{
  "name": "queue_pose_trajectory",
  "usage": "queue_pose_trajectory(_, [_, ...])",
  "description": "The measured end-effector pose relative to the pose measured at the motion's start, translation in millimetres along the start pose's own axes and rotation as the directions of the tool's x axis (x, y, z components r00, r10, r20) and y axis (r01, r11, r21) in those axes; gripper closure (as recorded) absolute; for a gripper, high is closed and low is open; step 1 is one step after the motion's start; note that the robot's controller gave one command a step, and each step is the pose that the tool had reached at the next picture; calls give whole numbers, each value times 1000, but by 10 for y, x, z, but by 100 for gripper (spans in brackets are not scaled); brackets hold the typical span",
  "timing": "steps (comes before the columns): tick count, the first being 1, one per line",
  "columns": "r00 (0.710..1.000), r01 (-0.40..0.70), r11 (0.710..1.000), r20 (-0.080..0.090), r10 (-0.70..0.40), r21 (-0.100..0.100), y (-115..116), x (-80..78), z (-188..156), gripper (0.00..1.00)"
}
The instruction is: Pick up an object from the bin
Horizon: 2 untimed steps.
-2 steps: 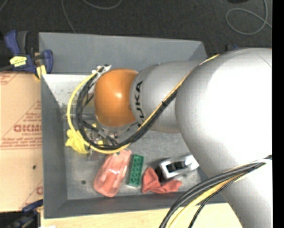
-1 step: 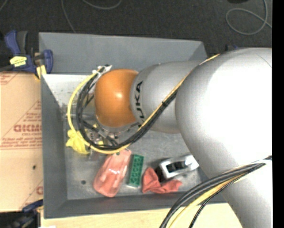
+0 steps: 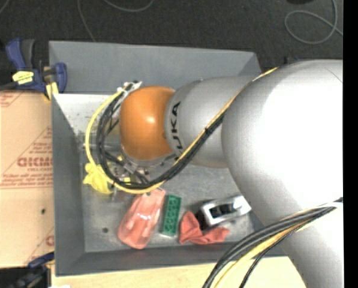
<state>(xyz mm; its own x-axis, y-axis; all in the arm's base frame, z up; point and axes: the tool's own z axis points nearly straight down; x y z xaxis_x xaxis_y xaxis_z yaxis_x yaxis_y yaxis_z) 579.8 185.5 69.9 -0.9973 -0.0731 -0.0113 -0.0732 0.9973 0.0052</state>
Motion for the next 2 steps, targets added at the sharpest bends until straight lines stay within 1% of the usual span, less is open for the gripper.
queue_pose_trajectory(1, [1000,13,1000,-4,-13,2,-5,9,-73,100])
queue_pose_trajectory(2, [1000,22,1000,-10,-22,4,-12,22,-290,100])
